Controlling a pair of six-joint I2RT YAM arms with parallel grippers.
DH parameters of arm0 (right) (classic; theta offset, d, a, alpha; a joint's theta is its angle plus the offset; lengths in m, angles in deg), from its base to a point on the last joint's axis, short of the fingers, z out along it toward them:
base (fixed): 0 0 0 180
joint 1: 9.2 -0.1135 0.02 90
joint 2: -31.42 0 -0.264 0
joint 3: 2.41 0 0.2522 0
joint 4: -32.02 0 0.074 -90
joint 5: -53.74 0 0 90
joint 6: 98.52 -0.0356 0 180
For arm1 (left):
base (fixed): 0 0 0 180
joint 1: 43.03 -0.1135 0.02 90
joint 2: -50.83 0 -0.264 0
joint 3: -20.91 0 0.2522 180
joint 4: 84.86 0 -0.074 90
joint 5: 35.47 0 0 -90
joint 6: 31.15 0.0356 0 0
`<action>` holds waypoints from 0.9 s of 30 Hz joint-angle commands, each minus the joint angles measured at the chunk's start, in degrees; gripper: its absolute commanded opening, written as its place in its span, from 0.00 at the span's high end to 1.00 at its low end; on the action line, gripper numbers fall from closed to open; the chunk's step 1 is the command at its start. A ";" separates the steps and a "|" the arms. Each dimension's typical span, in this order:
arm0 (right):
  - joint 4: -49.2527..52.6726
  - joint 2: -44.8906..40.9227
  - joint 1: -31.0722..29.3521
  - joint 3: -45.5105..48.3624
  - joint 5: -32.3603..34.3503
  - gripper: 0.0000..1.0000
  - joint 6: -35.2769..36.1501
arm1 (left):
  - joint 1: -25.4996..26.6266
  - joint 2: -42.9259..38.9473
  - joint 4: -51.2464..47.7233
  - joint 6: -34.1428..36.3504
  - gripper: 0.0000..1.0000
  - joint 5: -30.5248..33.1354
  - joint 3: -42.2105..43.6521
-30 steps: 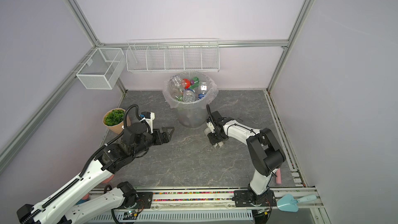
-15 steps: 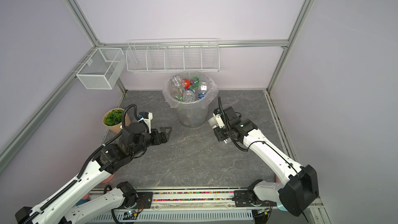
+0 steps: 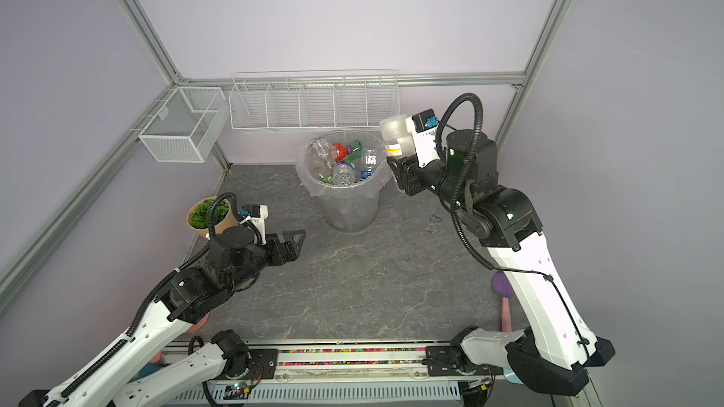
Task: Throw the plastic bottles in the bin
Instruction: 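Lift the white-capped bottle with the right gripper and carry it over the bin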
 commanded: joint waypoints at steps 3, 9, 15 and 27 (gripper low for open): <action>-6.48 4.46 -0.49 -6.67 -4.58 0.63 -0.58 | -0.34 0.09 -1.59 1.16 0.04 1.75 -2.25; -8.08 9.76 -0.86 -13.80 -5.50 0.64 -1.59 | -0.43 0.60 -1.73 1.74 0.04 2.15 -3.09; -10.19 13.38 -1.01 -17.92 -5.29 0.65 -1.95 | -0.51 -0.04 -2.20 1.77 0.04 2.61 -2.92; -6.73 32.35 0.12 -26.26 -5.57 0.64 -3.65 | -0.60 -1.26 -3.16 1.45 0.03 3.04 -2.75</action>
